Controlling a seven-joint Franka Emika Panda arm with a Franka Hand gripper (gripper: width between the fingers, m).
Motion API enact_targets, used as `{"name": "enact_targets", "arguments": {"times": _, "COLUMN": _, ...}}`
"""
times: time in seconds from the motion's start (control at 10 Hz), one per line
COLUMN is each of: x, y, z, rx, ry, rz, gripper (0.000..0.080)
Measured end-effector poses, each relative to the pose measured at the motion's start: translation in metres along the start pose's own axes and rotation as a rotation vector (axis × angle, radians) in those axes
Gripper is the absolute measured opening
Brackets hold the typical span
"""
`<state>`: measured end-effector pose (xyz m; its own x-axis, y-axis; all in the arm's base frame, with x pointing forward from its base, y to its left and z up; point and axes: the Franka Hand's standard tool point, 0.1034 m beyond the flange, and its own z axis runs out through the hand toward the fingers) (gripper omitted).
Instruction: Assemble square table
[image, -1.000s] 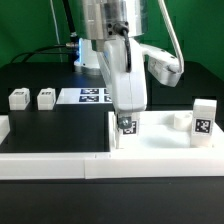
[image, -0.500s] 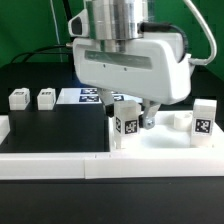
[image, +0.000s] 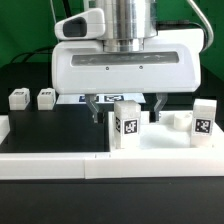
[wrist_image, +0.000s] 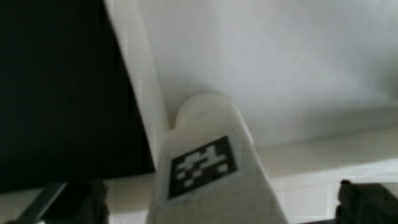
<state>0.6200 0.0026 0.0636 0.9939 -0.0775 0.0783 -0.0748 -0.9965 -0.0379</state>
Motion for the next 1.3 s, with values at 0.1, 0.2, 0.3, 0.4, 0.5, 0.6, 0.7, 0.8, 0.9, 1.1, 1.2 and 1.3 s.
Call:
{"name": "enact_targets", "arguments": {"times": 0.1, "x": -0.0001, "y": -0.0001, "z": 0.0001, "rx": 0.0, "ry": 0.0, "rz": 0.01, "gripper": 0.0649}}
{"name": "enact_targets", "arguments": {"times": 0.2, "x": -0.0001, "y": 0.0002, "z": 0.0002, "rx": 0.0, "ry": -0.001, "rz": 0.011, "gripper": 0.0649}}
{"name": "enact_targets", "arguments": {"times": 0.3, "x": -0.0003, "y": 0.0002, "z": 0.0005, "rx": 0.0, "ry": -0.001, "rz": 0.037, "gripper": 0.054}}
{"name": "enact_targets", "arguments": {"times": 0.4, "x": -0.0004, "y": 0.0005, "z": 0.0007, "rx": -0.001, "ry": -0.001, "rz": 0.037, "gripper": 0.0405}}
{"name": "enact_targets", "arguments": {"times": 0.5, "x": -0.0005, "y": 0.0003, "z": 0.0009, "rx": 0.001, "ry": -0.001, "rz": 0.058, "gripper": 0.0405}}
{"name": "enact_targets", "arguments": {"times": 0.6, "x": -0.0004, "y": 0.0, "z": 0.0009, "rx": 0.001, "ry": -0.001, "rz": 0.165, "gripper": 0.0288}}
{"name": "enact_targets", "arguments": {"times": 0.7, "x": -0.0004, "y": 0.0001, "z": 0.0009, "rx": 0.001, "ry": -0.001, "rz": 0.233, "gripper": 0.0288}}
{"name": "enact_targets", "arguments": {"times": 0.8, "x": -0.0003, "y": 0.0, "z": 0.0014, "rx": 0.0, "ry": -0.003, "rz": 0.285, "gripper": 0.0288}}
{"name": "enact_targets", "arguments": {"times": 0.9, "x": 0.002, "y": -0.001, "z": 0.0015, "rx": -0.004, "ry": -0.018, "rz": 0.454, "gripper": 0.0288}}
{"name": "enact_targets", "arguments": {"times": 1.1, "x": 0.0048, "y": -0.002, "z": 0.0015, "rx": -0.022, "ry": -0.087, "rz": 0.683, "gripper": 0.0288}}
{"name": "enact_targets", "arguments": {"times": 1.2, "x": 0.0055, "y": -0.003, "z": 0.0016, "rx": -0.038, "ry": -0.126, "rz": 0.84, "gripper": 0.0288}}
{"name": "enact_targets", "arguments": {"times": 1.3, "x": 0.0073, "y": -0.0029, "z": 0.0011, "rx": -0.053, "ry": -0.159, "rz": 0.943, "gripper": 0.0289}}
